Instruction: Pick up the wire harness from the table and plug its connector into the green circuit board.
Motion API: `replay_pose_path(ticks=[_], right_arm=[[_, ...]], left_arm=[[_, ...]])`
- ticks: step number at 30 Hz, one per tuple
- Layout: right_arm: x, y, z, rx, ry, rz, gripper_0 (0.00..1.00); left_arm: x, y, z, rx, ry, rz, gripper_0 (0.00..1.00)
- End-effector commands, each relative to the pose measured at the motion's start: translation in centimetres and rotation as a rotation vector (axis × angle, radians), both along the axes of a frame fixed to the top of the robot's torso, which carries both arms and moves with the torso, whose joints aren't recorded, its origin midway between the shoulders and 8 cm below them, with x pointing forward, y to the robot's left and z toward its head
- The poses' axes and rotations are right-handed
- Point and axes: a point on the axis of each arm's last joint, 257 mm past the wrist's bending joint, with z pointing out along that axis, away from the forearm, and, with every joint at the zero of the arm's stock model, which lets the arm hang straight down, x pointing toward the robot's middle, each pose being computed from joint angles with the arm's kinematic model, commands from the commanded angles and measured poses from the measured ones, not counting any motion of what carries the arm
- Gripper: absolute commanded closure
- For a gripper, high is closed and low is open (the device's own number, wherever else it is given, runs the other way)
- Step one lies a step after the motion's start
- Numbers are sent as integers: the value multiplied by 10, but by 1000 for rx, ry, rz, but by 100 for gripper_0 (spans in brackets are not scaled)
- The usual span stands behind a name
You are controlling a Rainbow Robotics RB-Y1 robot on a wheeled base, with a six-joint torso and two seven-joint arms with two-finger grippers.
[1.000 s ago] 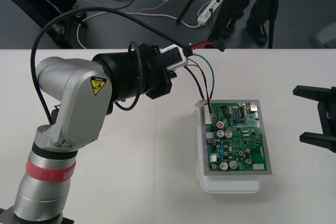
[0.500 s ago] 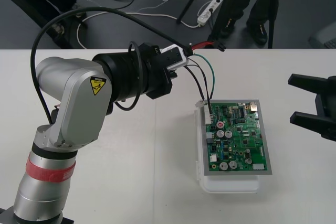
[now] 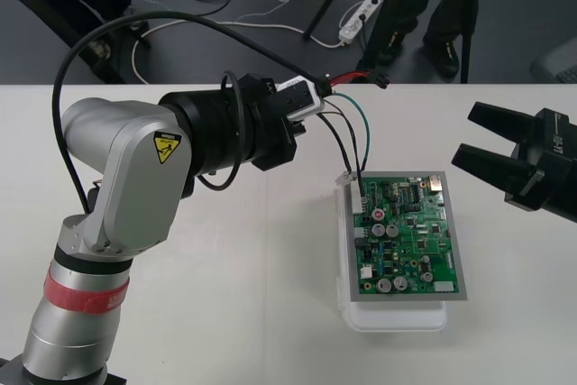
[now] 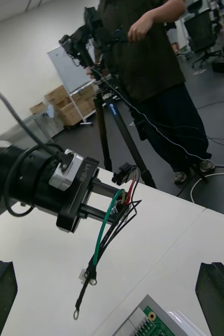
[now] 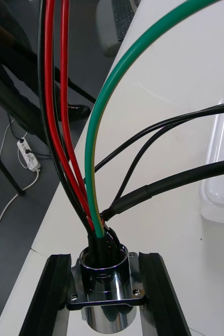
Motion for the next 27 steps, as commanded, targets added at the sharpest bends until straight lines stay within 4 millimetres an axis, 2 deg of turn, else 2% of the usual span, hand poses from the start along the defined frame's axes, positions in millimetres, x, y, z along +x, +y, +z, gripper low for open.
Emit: replay_pose_path(ticks=[1, 14, 27], right_arm=[[-1, 12, 18, 63, 31, -28, 0], [8, 28, 41, 128, 95, -138, 0], [20, 45, 44, 159, 127, -168, 0]], left_arm=[[-4, -4, 19, -61, -38, 7, 100], [-4, -3, 16, -59, -34, 10, 100], [-6, -5, 17, -71, -26, 0, 100]])
